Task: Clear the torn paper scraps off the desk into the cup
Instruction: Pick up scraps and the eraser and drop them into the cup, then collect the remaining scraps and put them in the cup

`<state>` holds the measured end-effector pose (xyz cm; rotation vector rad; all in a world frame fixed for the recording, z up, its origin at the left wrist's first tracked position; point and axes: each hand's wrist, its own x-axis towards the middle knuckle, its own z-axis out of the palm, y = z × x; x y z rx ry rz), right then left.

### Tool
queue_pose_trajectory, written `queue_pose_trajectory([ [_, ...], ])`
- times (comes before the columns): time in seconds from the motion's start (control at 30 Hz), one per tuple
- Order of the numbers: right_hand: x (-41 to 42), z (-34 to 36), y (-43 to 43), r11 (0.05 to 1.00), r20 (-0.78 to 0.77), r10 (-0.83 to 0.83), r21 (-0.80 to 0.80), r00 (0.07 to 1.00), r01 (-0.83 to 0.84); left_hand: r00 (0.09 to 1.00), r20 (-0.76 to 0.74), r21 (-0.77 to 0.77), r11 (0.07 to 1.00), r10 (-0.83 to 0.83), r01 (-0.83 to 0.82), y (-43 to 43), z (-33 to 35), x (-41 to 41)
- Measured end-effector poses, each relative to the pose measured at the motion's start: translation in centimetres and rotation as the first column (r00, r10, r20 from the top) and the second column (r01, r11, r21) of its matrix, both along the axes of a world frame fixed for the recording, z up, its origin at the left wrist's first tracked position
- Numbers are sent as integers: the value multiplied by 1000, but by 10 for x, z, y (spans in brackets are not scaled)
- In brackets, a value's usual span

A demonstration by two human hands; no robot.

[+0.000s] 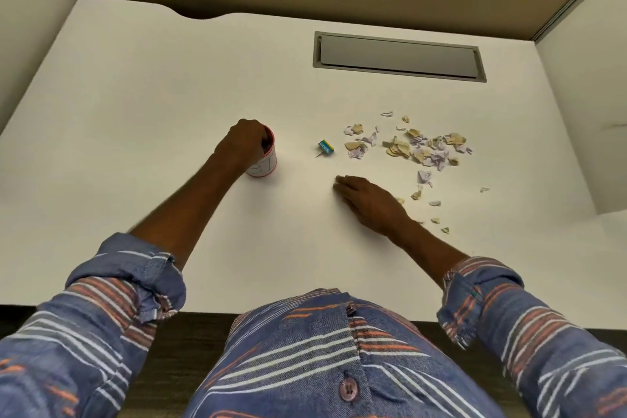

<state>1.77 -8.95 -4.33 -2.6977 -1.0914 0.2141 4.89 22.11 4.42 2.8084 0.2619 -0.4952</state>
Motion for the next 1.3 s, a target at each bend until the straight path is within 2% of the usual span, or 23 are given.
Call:
queue_pose_trajectory([
  [0.1, -6, -5, -39, 999, 128, -41, -3, 991, 42, 998, 55, -28, 999, -17, 18, 1, 8, -5],
  [0.23, -7, -2, -96, 961, 179, -266, -23, 947, 274, 981, 190, -80, 997, 30, -16, 2, 22, -13],
  [0.4, -24, 0, -151, 784, 60, -614, 159, 787, 600, 889, 415, -298, 952, 192, -66, -7, 29, -23],
  [0.5, -40, -7, -168, 713, -42, -691, 130, 722, 689, 819, 518, -405, 914, 248, -21, -30, 26, -28],
  [0.6, -61, -14, -177, 708, -93, -700, 47, 708, 705, 826, 542, -412, 906, 159, 96, -63, 14, -30],
  [0.73, -85, -21, -169, 736, -100, -674, 3, 732, 677, 887, 459, -466, 862, 46, 197, -111, -18, -28],
  [0.87, -103, -24, -145, 829, -78, -558, -5, 826, 560, 943, 319, -354, 911, -94, 211, -140, -54, -12],
  [1.0, -108, -26, -126, 907, -134, -418, -4, 898, 422, 988, 133, -181, 978, -82, 106, -149, -82, 10],
  [1.17, -98, -17, -137, 920, -142, -374, 67, 917, 386, 982, 141, -121, 982, -124, 141, -158, -103, 22],
  [1.3, -67, -5, -165, 902, -107, -417, 77, 903, 425, 973, 210, -178, 975, -96, 134, -175, -111, 17],
])
